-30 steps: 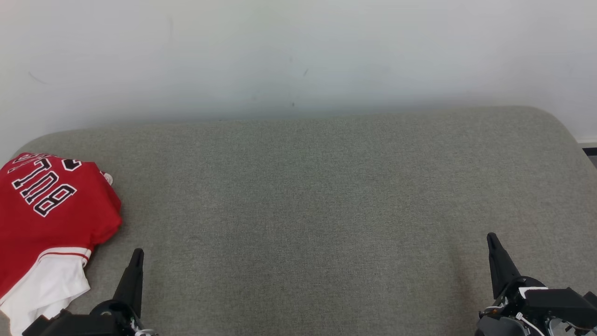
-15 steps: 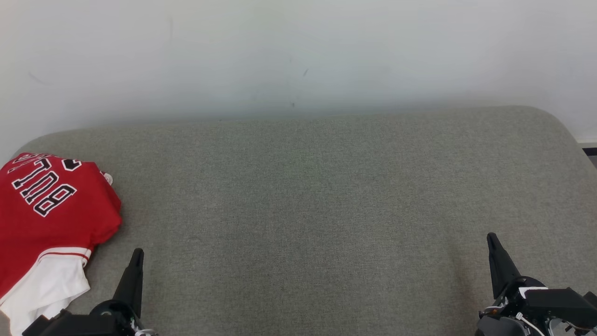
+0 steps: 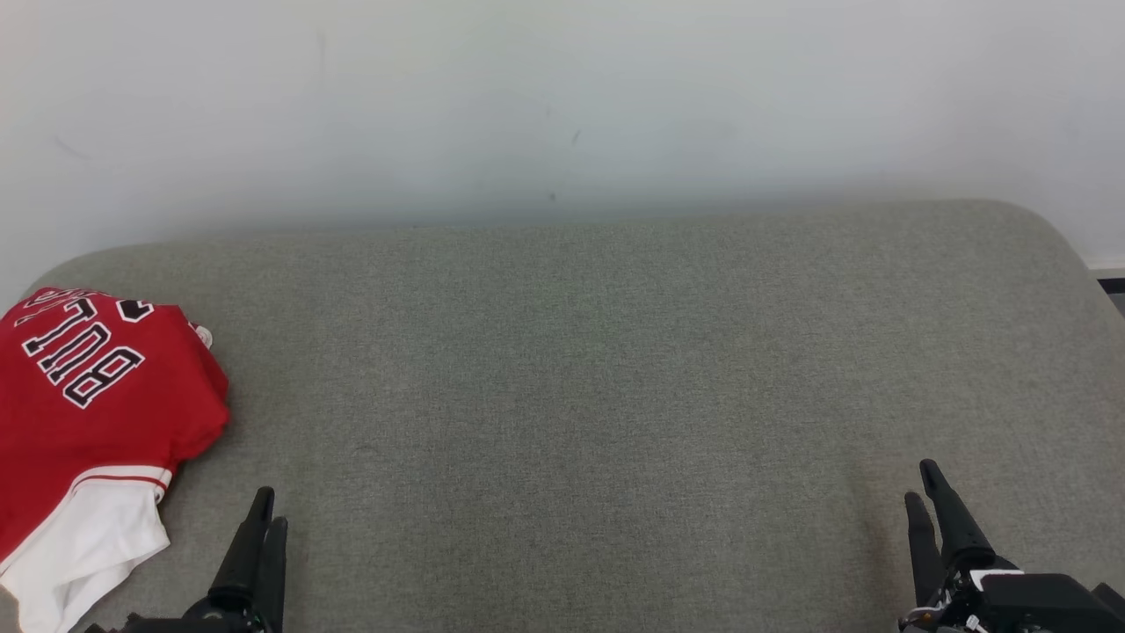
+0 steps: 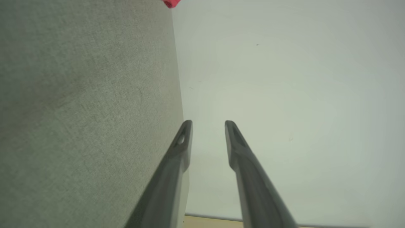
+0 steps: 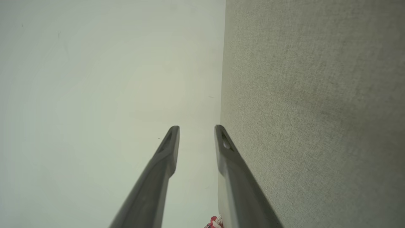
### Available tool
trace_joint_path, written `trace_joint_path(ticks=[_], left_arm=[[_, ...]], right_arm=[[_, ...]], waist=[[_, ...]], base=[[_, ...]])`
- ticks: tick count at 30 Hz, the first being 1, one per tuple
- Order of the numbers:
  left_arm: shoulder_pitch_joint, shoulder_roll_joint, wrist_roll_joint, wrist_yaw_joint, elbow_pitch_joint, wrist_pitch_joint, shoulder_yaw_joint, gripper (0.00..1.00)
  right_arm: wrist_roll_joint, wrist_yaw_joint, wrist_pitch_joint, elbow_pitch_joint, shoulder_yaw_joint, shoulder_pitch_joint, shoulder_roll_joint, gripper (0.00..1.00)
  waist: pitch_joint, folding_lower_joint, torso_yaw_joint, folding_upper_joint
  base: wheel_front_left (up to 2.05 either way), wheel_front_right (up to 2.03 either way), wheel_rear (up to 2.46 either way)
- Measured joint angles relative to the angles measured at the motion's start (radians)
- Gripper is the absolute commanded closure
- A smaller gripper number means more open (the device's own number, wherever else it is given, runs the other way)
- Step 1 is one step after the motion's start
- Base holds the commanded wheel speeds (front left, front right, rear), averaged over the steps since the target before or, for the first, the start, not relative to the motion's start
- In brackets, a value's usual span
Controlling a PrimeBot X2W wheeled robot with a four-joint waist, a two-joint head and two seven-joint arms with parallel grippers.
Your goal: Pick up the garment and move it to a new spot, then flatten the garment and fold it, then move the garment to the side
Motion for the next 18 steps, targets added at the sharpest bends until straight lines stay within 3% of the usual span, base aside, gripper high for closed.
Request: trace_joint_path(ticks=[9, 18], left_arm=[[0.016, -0.002, 0.025, 0.002, -0.007, -0.041, -0.008, 0.0], [0.016, -0.002, 0.149, 0.004, -0.035, -0.081, -0.001, 0.0]], right_arm=[[-0.047, 0.0, -0.04, -0.01, 0.019, 0.017, 0.002, 0.0], [-0.192, 0.0, -0.082, -0.049, 0.03, 0.023, 0.002, 0.0]], waist=[[0.001, 0.0, -0.001, 0.0], [0.004, 0.0, -0.003, 0.0]], base=[[0.0, 0.0, 0.0], [0.0, 0.0, 0.0]])
